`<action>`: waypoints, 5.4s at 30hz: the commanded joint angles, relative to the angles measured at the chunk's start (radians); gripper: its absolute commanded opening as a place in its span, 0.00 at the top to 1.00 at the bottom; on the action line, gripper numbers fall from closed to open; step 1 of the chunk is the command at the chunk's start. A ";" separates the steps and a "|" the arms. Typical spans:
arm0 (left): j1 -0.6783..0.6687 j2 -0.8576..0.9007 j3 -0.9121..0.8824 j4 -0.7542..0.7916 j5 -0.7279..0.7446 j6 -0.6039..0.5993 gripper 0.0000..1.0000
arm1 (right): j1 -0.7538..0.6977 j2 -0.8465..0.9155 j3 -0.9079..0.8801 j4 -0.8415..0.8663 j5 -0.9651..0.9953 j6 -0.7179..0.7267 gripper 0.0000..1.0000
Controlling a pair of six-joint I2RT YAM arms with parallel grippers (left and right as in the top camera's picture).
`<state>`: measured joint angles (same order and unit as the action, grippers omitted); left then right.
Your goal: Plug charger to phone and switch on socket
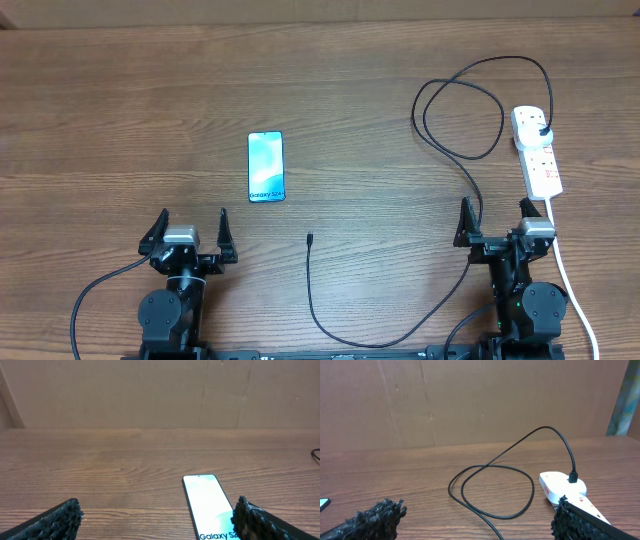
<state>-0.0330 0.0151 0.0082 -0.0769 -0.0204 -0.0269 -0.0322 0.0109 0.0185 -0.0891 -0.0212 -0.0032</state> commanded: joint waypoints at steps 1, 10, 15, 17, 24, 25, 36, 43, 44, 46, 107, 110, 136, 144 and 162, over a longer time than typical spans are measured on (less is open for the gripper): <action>0.000 -0.009 -0.003 0.002 -0.013 0.005 0.01 | 0.004 -0.008 -0.011 0.006 0.008 -0.006 0.00; 0.000 -0.009 -0.003 0.002 -0.013 0.005 0.00 | 0.014 -0.008 -0.011 0.006 0.008 -0.005 0.00; 0.000 -0.009 -0.003 0.002 -0.012 0.004 0.00 | 0.026 -0.008 -0.011 0.006 0.008 -0.006 0.00; 0.000 -0.009 -0.003 0.002 -0.013 0.005 0.00 | 0.026 -0.008 -0.011 0.006 0.008 -0.006 0.00; 0.000 -0.009 -0.003 0.003 -0.013 0.004 0.00 | 0.026 -0.008 -0.011 0.006 0.008 -0.005 0.00; 0.000 -0.009 -0.003 0.005 -0.013 0.004 0.01 | 0.025 -0.008 -0.011 0.006 0.008 -0.006 0.00; 0.000 -0.009 0.109 -0.111 0.100 -0.076 0.00 | 0.025 -0.008 -0.011 0.006 0.008 -0.005 0.00; 0.000 -0.008 0.310 -0.399 0.124 -0.105 0.00 | 0.025 -0.008 -0.011 0.006 0.008 -0.006 0.00; 0.000 -0.004 0.342 -0.430 0.126 -0.105 0.00 | 0.025 -0.008 -0.011 0.006 0.008 -0.006 0.00; 0.000 0.015 0.402 -0.469 0.126 -0.105 0.00 | 0.025 -0.008 -0.011 0.006 0.008 -0.005 0.00; -0.106 1.881 1.571 -1.166 0.272 -0.090 0.00 | 0.025 -0.008 -0.011 0.006 0.008 -0.006 0.00; -0.108 1.881 1.537 -1.119 0.272 -0.146 0.01 | 0.025 -0.008 -0.011 0.006 0.008 -0.005 0.00; -0.165 1.881 1.355 -0.724 0.144 -0.191 0.00 | 0.025 -0.008 -0.011 0.006 0.008 -0.006 0.00; -0.165 1.881 1.352 -0.731 0.144 -0.192 0.01 | 0.025 -0.008 -0.011 0.006 0.008 -0.005 0.00; -0.218 1.882 1.352 -0.734 0.032 -0.296 0.00 | 0.025 -0.008 -0.011 0.006 0.008 -0.006 0.00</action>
<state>-0.2363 1.8900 1.3674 -0.8112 0.0612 -0.2699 -0.0124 0.0109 0.0185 -0.0895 -0.0193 -0.0040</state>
